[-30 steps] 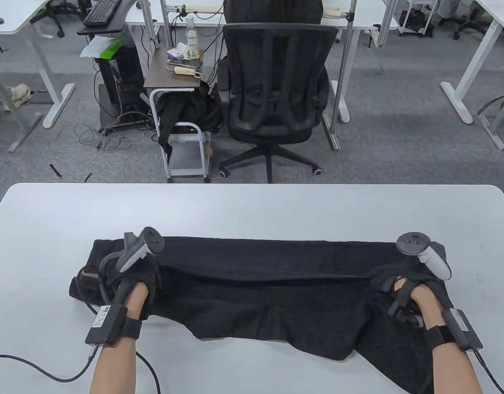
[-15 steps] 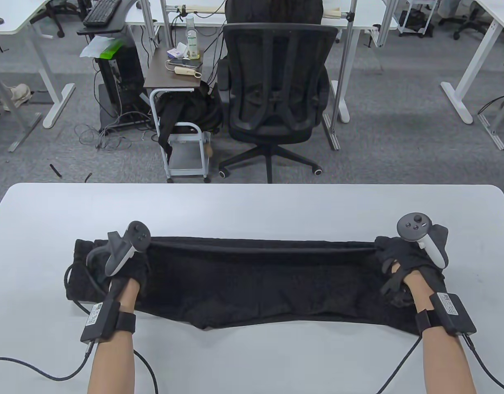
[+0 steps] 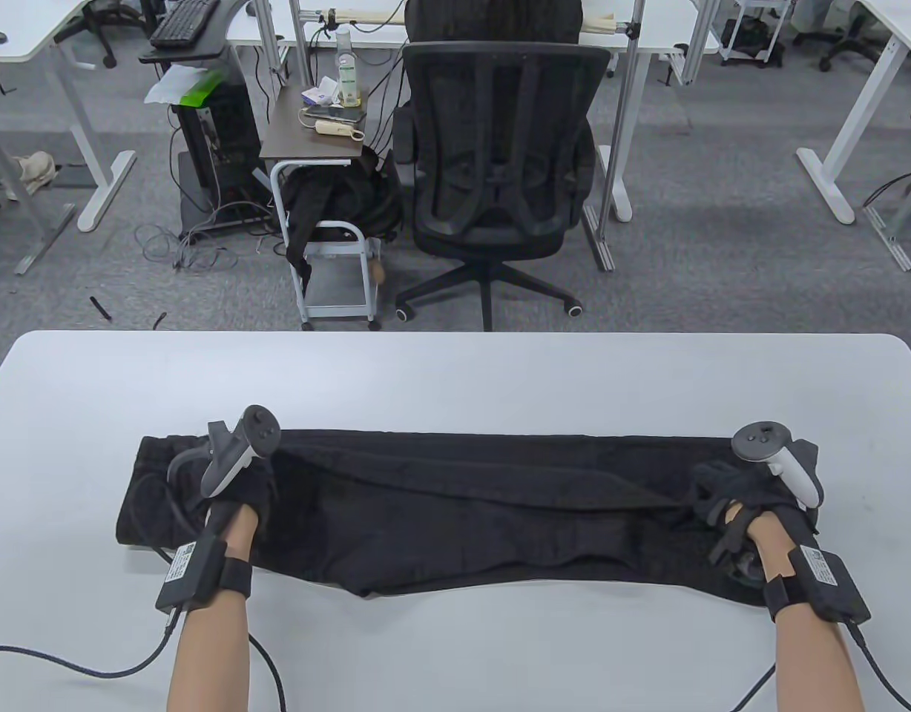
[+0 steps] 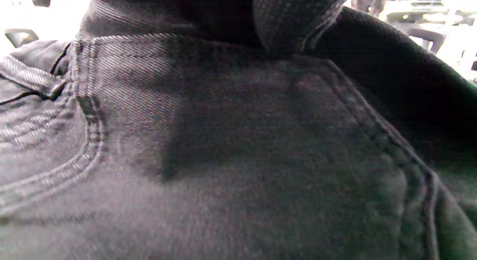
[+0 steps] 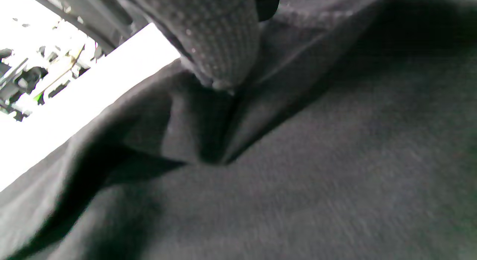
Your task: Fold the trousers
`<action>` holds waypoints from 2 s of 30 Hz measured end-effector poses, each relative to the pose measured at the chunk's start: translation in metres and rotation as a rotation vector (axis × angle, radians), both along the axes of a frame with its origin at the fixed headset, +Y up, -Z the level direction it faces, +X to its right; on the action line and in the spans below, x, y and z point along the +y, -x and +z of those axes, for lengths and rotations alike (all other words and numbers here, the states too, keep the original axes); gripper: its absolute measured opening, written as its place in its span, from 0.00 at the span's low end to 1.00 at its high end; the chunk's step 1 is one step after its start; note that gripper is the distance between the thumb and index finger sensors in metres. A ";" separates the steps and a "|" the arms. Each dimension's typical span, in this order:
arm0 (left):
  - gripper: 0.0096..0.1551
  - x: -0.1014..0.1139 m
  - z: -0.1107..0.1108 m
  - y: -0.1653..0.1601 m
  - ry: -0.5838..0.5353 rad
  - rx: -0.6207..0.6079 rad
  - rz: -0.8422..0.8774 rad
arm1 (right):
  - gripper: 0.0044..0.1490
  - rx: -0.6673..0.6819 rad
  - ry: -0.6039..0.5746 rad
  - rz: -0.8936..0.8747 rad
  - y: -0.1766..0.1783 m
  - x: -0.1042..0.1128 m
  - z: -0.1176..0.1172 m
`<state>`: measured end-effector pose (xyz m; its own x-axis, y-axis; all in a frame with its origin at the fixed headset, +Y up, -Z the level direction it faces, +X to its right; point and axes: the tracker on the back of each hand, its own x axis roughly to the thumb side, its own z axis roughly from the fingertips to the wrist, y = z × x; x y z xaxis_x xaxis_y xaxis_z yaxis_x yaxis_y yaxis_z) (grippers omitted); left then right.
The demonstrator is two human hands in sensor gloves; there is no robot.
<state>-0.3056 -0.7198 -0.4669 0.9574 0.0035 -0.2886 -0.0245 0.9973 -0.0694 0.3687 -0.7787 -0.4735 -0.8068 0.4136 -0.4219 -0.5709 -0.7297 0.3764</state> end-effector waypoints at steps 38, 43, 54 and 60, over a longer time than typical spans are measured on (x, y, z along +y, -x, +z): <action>0.24 -0.029 -0.007 0.002 0.103 -0.065 0.007 | 0.41 -0.351 -0.071 0.388 -0.040 -0.016 0.047; 0.24 -0.014 -0.007 0.005 0.021 -0.075 0.036 | 0.40 -0.407 -0.302 0.346 -0.046 0.028 0.058; 0.24 -0.033 -0.017 -0.006 0.047 -0.092 0.051 | 0.48 -0.290 -0.207 0.316 -0.017 0.005 0.064; 0.25 -0.033 -0.017 -0.006 0.068 -0.094 0.036 | 0.63 -0.216 -0.040 0.108 0.019 -0.037 0.054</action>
